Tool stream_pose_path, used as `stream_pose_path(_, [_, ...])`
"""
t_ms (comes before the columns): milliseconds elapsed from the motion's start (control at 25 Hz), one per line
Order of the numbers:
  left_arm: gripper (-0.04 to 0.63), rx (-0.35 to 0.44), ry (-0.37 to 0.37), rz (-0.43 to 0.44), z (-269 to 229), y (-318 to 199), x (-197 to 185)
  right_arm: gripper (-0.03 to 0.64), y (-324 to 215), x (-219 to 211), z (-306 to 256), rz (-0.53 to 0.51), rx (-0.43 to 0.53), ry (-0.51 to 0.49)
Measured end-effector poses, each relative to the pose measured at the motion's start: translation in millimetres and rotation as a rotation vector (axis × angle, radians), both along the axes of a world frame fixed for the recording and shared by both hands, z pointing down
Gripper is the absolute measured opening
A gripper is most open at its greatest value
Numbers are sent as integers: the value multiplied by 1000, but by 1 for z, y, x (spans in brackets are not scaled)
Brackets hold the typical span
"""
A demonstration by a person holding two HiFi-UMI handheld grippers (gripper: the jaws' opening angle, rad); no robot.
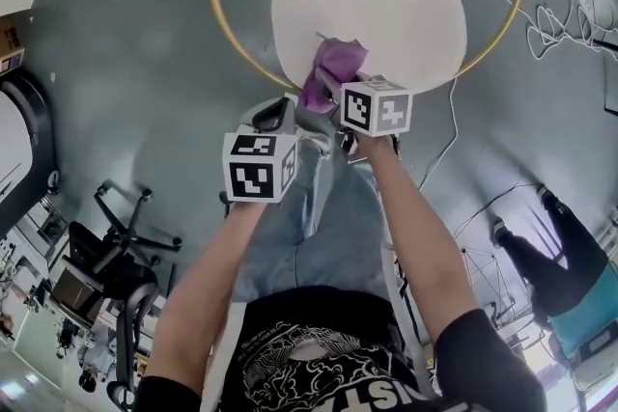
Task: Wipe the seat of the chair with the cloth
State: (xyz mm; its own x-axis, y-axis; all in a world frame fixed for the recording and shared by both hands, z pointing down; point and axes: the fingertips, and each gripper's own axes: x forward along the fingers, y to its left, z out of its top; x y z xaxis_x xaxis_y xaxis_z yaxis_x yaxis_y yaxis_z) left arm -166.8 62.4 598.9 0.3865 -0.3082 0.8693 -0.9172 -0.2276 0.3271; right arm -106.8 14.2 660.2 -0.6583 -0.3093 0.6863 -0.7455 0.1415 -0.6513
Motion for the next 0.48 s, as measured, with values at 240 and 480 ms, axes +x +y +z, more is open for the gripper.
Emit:
stream_pose_path(240, [0, -18, -9, 27, 4, -5, 33, 58, 6, 35, 9, -5, -22, 15])
stream_pose_path(480, [0, -38, -16, 54, 10, -10, 65, 58, 8, 65, 20, -13, -41, 37])
